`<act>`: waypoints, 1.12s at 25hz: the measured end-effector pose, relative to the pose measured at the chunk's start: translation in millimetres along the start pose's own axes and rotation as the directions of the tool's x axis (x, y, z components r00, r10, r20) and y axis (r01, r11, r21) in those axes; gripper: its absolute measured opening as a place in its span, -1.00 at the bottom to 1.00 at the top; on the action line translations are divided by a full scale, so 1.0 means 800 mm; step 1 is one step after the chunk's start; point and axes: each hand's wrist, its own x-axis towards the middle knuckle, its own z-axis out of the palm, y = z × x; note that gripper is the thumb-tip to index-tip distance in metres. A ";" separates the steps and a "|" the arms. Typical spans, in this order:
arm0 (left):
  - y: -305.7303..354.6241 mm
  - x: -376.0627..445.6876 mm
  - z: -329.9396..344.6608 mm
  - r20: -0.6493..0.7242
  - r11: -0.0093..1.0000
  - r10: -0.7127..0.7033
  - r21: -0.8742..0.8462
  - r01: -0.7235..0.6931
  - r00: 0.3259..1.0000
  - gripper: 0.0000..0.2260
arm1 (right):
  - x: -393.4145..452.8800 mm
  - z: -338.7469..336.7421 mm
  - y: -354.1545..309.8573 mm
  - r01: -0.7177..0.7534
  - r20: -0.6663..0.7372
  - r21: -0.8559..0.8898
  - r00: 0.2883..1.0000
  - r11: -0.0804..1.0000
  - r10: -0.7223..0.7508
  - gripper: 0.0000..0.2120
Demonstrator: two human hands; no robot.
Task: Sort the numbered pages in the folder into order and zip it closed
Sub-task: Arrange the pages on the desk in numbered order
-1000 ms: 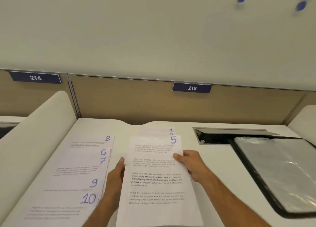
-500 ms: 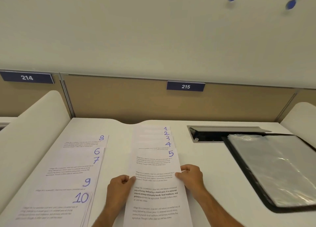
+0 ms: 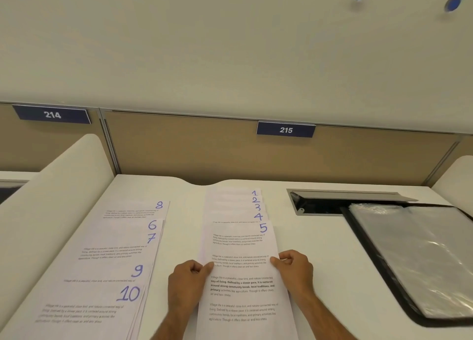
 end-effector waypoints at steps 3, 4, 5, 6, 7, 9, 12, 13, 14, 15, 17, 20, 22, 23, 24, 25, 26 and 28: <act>0.001 0.000 0.002 -0.028 1.000 -0.018 0.016 0.018 0.999 -0.73 | 0.001 0.003 0.002 0.017 -0.032 -0.044 0.999 0.999 -0.018 -0.81; 0.002 0.000 0.002 -0.037 1.000 -0.022 0.008 0.022 0.999 -0.72 | 0.001 0.004 0.002 0.019 -0.043 -0.055 0.999 0.998 -0.022 -0.79; 0.004 0.000 0.001 -0.046 1.000 -0.023 0.001 0.023 0.999 -0.71 | 0.001 0.004 0.003 0.022 -0.058 -0.065 0.998 0.998 -0.026 -0.76; 0.004 -0.001 0.001 -0.052 1.000 -0.020 -0.009 0.020 0.998 -0.68 | 0.001 0.005 0.003 0.023 -0.073 -0.072 0.997 0.997 -0.028 -0.73; 0.005 -0.001 0.000 -0.051 1.000 -0.016 -0.020 0.015 0.999 -0.66 | 0.000 0.005 0.001 0.025 -0.089 -0.075 0.996 0.997 -0.031 -0.71; 0.006 -0.002 -0.006 -0.009 0.999 0.013 -0.039 -0.013 1.000 -0.66 | -0.001 0.007 -0.009 0.047 -0.121 -0.081 0.991 0.996 -0.057 -0.69; 0.004 0.006 -0.031 0.063 0.984 0.169 0.044 -0.172 0.984 -0.76 | -0.002 0.022 -0.036 0.178 -0.118 -0.135 0.974 0.975 -0.194 -0.76; 0.000 0.013 -0.046 0.072 0.964 0.225 0.129 -0.233 0.972 -0.78 | -0.004 0.035 -0.049 0.229 -0.088 -0.143 0.966 0.963 -0.243 -0.79; -0.004 0.022 -0.062 0.070 0.928 0.276 0.242 -0.285 0.958 -0.78 | -0.006 0.050 -0.062 0.273 -0.052 -0.140 0.958 0.952 -0.283 -0.80; -0.008 0.033 -0.080 0.054 0.871 0.331 0.366 -0.327 0.942 -0.79 | -0.009 0.068 -0.075 0.307 -0.010 -0.131 0.950 0.943 -0.311 -0.81; -0.021 0.063 -0.120 -0.011 0.735 0.488 0.545 -0.404 0.873 -0.78 | -0.016 0.106 -0.103 0.347 0.085 -0.110 0.937 0.931 -0.339 -0.82; -0.051 0.108 -0.168 0.025 0.509 0.658 0.722 -0.469 0.752 -0.47 | -0.023 0.163 -0.141 0.386 0.238 -0.088 0.903 0.918 -0.357 -0.83; -0.067 0.125 -0.185 0.089 0.449 0.579 0.795 -0.408 0.811 -0.25 | -0.024 0.199 -0.163 0.421 0.325 -0.107 0.871 0.901 -0.368 -0.81; -0.072 0.128 -0.189 0.104 0.453 0.521 0.808 -0.377 0.847 -0.19 | -0.024 0.217 -0.173 0.435 0.360 -0.115 0.856 0.893 -0.371 -0.79; -0.077 0.130 -0.191 0.117 0.461 0.474 0.812 -0.359 0.873 -0.14 | -0.024 0.233 -0.181 0.449 0.391 -0.120 0.841 0.885 -0.374 -0.77; -0.082 0.133 -0.191 0.134 0.469 0.430 0.812 -0.348 0.893 -0.10 | -0.024 0.248 -0.189 0.461 0.423 -0.126 0.826 0.879 -0.372 -0.75; -0.085 0.135 -0.191 0.153 0.473 0.394 0.812 -0.342 0.906 -0.08 | -0.023 0.262 -0.196 0.473 0.451 -0.135 0.812 0.871 -0.372 -0.73; -0.093 0.138 -0.190 0.169 0.499 0.336 0.802 -0.328 0.926 -0.05 | -0.020 0.288 -0.206 0.491 0.498 -0.153 0.788 0.858 -0.362 -0.69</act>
